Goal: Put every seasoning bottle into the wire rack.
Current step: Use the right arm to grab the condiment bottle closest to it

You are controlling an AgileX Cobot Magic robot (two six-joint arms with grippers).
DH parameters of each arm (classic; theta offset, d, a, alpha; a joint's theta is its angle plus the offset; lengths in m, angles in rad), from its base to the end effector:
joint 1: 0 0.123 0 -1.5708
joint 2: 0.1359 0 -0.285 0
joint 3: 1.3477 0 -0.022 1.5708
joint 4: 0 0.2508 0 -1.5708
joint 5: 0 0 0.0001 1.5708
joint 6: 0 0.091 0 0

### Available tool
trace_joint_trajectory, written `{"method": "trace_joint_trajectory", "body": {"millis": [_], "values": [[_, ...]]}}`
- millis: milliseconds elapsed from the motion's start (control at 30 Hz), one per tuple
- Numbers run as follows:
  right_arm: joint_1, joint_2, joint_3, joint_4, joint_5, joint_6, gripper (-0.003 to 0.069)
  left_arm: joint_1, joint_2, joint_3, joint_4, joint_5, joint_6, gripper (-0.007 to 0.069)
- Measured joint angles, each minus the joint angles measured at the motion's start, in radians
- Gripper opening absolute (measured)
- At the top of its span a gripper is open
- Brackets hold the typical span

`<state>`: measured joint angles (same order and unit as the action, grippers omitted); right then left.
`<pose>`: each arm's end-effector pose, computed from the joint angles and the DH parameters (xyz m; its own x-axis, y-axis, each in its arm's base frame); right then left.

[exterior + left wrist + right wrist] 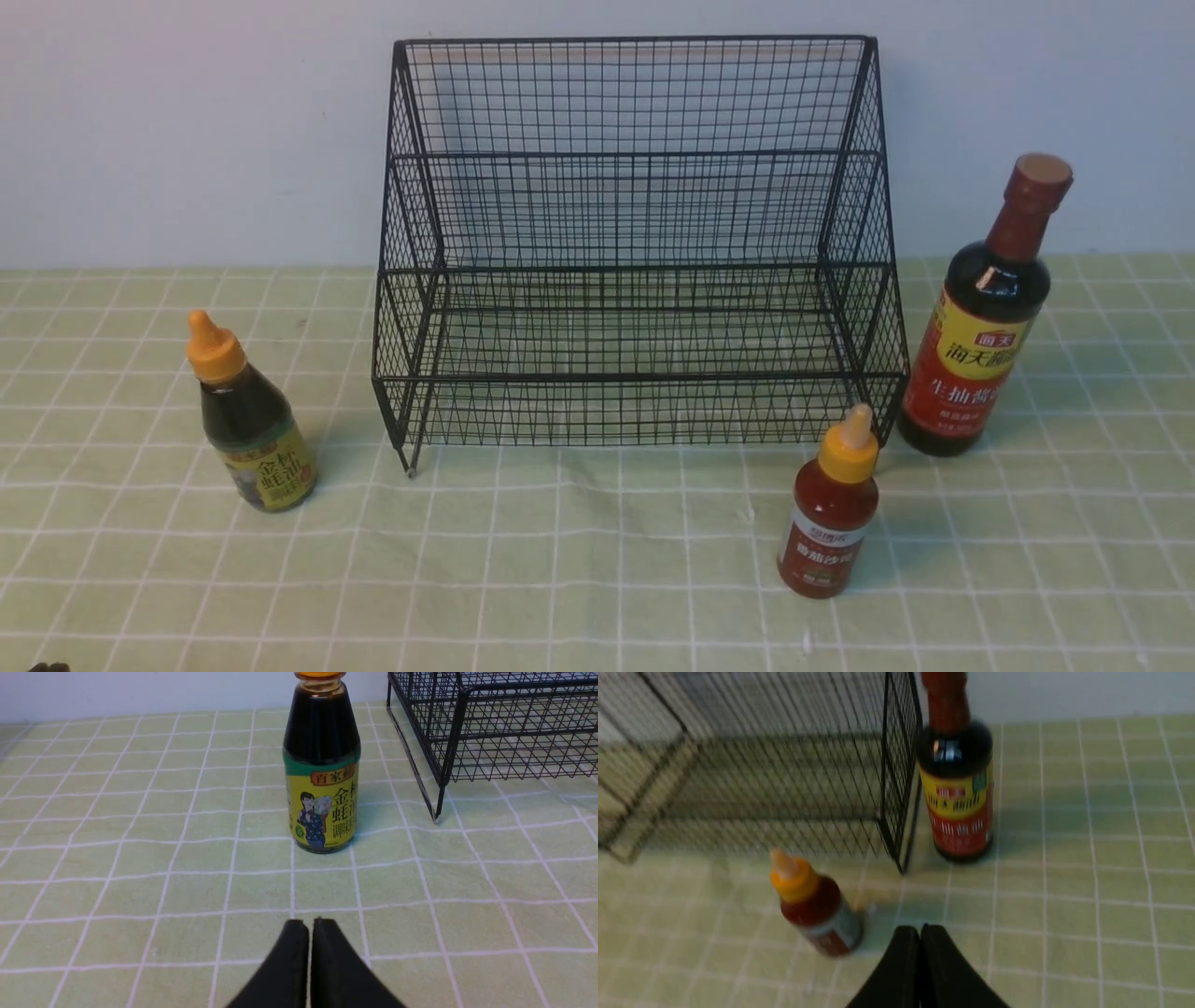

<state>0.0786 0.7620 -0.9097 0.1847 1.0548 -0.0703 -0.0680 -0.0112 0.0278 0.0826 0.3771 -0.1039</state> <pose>0.1213 0.0241 0.3604 -0.7276 -0.0359 -0.6850 -0.1713 0.9765 0.1308 0.0526 -0.0008 0.1706 -0.3009 -0.0066 -0.9536 0.0309 0.9994 -0.0167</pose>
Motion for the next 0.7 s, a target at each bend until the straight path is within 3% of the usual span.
{"method": "trace_joint_trajectory", "body": {"millis": [167,333,367,467,700], "values": [[0.014,0.25,-0.144,0.042,0.072,-0.08,-0.0013,0.0,0.0,0.0,0.0,0.001,0.0,-0.0006],[0.139,0.387,-0.186,0.032,0.046,-0.093,-0.001,0.0,0.0,0.0,0.0,0.001,0.0,-0.0006],[0.213,0.439,-0.188,0.01,0.028,-0.077,-0.0009,0.0,0.0,0.0,0.0,0.001,0.0,-0.0006],[0.275,0.477,-0.19,-0.029,0.006,-0.036,-0.0001,0.0,0.0,0.0,0.0,0.001,0.0,-0.0006],[0.404,0.566,-0.192,-0.136,-0.11,0.057,0.0164,0.0,0.0,0.0,0.0,0.001,0.0,-0.0006]]}}
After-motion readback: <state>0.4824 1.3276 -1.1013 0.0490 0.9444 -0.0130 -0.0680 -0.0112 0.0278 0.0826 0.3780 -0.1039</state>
